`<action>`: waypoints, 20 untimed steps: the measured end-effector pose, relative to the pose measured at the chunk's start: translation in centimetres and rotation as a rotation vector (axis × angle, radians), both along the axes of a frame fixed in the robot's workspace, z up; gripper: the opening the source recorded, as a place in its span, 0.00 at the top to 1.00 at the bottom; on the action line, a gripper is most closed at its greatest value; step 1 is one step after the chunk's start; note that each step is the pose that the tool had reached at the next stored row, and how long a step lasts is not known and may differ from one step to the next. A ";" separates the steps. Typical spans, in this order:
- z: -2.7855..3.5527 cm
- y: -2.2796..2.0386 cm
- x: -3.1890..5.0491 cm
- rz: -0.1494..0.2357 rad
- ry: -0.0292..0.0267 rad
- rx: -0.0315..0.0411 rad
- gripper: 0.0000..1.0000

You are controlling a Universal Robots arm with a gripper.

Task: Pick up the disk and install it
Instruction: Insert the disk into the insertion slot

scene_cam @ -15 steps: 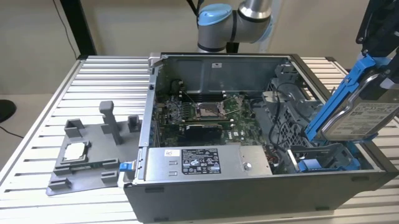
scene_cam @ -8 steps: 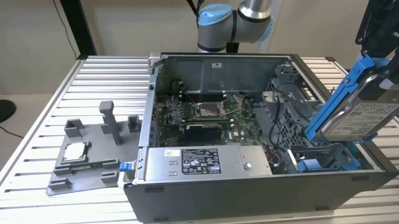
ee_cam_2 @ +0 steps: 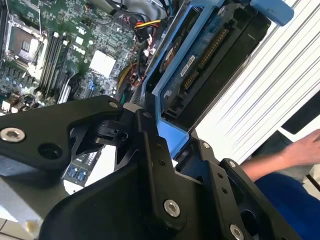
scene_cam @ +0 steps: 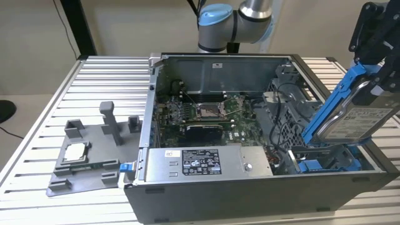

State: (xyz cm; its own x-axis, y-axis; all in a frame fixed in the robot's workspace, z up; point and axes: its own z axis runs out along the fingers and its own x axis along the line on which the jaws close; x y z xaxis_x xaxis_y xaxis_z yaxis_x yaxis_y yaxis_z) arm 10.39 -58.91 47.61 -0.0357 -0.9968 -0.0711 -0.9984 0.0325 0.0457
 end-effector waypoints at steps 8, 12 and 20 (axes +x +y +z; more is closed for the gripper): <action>-1.44 0.01 0.14 0.000 0.0000 -0.0002 1.00; -2.18 0.01 0.13 0.000 0.0000 -0.0001 1.00; -3.26 0.02 0.13 0.004 0.0000 0.0010 1.00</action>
